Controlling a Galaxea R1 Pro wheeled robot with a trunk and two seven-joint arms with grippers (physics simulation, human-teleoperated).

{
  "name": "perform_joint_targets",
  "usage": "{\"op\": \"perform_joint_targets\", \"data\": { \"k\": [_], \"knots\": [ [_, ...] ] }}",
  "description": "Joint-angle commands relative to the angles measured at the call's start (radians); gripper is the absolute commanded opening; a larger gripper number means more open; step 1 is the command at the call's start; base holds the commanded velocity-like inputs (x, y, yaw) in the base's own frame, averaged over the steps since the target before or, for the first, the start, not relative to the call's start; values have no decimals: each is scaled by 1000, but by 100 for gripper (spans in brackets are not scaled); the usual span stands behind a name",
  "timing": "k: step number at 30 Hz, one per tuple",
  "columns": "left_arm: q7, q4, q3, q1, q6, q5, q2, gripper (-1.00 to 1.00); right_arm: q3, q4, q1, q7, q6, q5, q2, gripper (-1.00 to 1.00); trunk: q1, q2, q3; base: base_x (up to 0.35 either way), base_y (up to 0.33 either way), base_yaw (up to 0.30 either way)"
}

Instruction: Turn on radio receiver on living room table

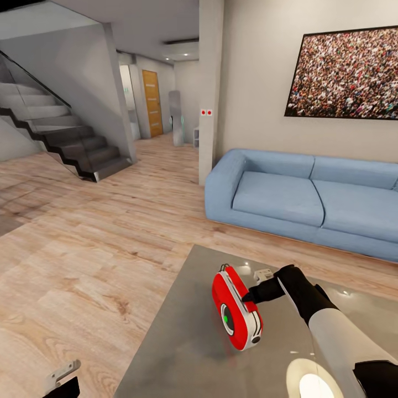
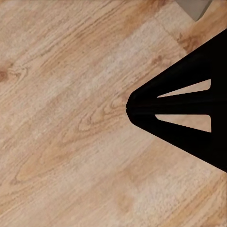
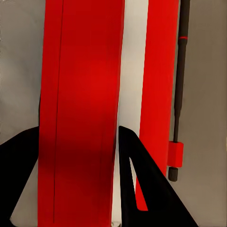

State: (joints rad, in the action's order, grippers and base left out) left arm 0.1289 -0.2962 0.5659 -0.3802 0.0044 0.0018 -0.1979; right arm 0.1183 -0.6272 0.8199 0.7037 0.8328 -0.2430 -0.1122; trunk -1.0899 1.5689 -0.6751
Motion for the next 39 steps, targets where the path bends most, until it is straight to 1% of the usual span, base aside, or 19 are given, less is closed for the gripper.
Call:
{"op": "perform_joint_targets", "data": {
  "k": [1,2,19,20,35,39],
  "knots": [
    [0,0,0,0,0,0,0,-100,0,0,-1,0,1,4,0,-100,-4,7,-3,0,0,0],
    [0,0,0,0,0,0,0,-100,0,0,-1,0,1,4,0,-100,-8,14,-7,0,0,0],
    [0,0,0,0,0,0,0,-100,0,0,-1,0,1,4,1,-100,-8,14,-7,0,0,0],
    [0,0,-1,0,0,0,0,-100,0,1,-1,0,0,4,1,100,-8,14,-7,0,0,0],
    [0,0,-1,0,0,0,-2,-100,0,1,-1,0,0,4,1,100,-8,14,-7,0,0,0],
    [0,0,-3,0,0,-8,-5,-100,0,1,-1,-1,0,4,1,100,-8,14,-7,0,0,0]
  ]
}}
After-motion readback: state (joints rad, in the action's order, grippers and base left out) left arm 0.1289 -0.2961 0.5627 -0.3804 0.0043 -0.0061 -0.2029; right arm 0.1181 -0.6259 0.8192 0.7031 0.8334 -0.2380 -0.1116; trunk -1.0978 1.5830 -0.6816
